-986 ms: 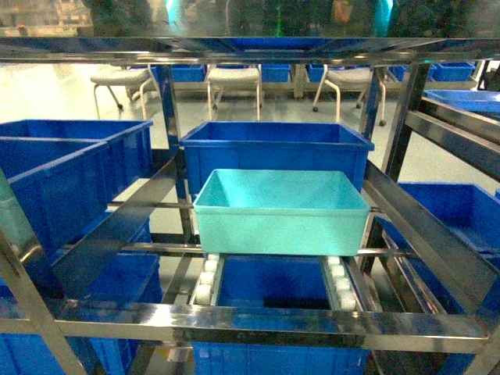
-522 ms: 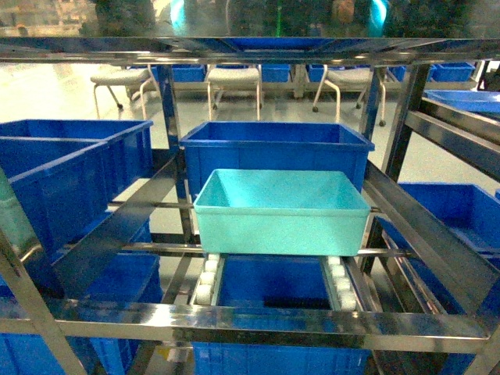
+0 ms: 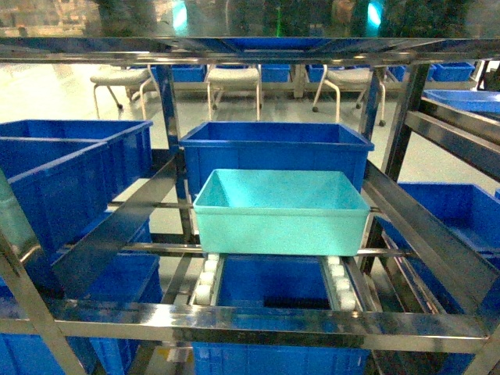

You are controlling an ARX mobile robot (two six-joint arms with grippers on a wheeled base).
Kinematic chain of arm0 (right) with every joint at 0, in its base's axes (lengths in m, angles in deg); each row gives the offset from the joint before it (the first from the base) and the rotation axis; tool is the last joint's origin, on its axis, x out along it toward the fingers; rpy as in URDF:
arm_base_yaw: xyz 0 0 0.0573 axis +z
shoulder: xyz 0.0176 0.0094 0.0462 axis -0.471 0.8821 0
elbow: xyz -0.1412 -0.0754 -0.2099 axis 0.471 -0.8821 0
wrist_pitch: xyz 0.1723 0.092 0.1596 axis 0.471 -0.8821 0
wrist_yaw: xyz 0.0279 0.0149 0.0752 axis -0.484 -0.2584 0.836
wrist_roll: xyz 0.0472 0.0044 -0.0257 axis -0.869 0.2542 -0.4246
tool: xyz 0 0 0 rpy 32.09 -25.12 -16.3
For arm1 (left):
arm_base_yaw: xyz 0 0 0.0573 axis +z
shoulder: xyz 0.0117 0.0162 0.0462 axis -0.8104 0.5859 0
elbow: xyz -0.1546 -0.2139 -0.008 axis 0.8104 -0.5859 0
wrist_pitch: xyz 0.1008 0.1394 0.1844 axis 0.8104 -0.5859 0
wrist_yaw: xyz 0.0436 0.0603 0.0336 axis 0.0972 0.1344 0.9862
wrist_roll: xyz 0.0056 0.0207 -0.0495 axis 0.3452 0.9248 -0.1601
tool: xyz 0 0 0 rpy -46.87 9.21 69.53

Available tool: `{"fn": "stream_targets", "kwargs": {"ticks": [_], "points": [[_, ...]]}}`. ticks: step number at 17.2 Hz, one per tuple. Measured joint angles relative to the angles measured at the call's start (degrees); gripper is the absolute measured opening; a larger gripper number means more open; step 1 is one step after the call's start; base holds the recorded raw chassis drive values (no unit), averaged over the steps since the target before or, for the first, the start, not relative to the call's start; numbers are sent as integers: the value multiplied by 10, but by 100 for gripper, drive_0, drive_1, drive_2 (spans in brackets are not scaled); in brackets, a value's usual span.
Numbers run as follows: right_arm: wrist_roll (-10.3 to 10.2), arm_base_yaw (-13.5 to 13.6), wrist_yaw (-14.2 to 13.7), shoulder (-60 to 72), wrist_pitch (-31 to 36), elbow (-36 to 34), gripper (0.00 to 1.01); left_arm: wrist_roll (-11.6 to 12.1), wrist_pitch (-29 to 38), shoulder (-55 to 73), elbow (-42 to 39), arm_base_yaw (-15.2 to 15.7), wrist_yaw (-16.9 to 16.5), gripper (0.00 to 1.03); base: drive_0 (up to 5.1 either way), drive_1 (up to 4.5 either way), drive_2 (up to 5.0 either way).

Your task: Organize blue bins on left shelf correctly

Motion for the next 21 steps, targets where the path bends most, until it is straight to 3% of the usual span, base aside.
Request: {"fn": "stream_targets", "kwargs": {"ticks": [1,3,5,10,11,13,14,16,18,21], "points": [[0,0,0,-7,-7,0,2,0,-4,-5,0,0,0,2,0,0,0],[0,0,0,-20,-20,0,2,0,-110,-79,0,0,0,2,0,0,0],[0,0,0,-108,-124,0,2,0,-109,-96,0,0,1,2,0,0,0],[0,0,0,-115,-122,0,2,0,-106,-96,0,0,0,2,0,0,0],[0,0,0,-115,-121,0,6,0,-106,-96,0,0,0,8,0,0,0],[0,0,0,-115,-121,0,28,0,-106,-96,0,0,0,28,0,0,0],[0,0,0,-115,-121,0,63,0,-106,-96,0,0,0,62,0,0,0],[0,0,0,-115,-121,0,82,0,-106,-96,0,0,0,80,0,0,0],[0,0,0,-115,-121,0,98,0,-106,-96,0,0,0,98,0,0,0],[0,0,0,-115,-121,0,98,0,-106,-96,0,0,0,98,0,0,0]]}}
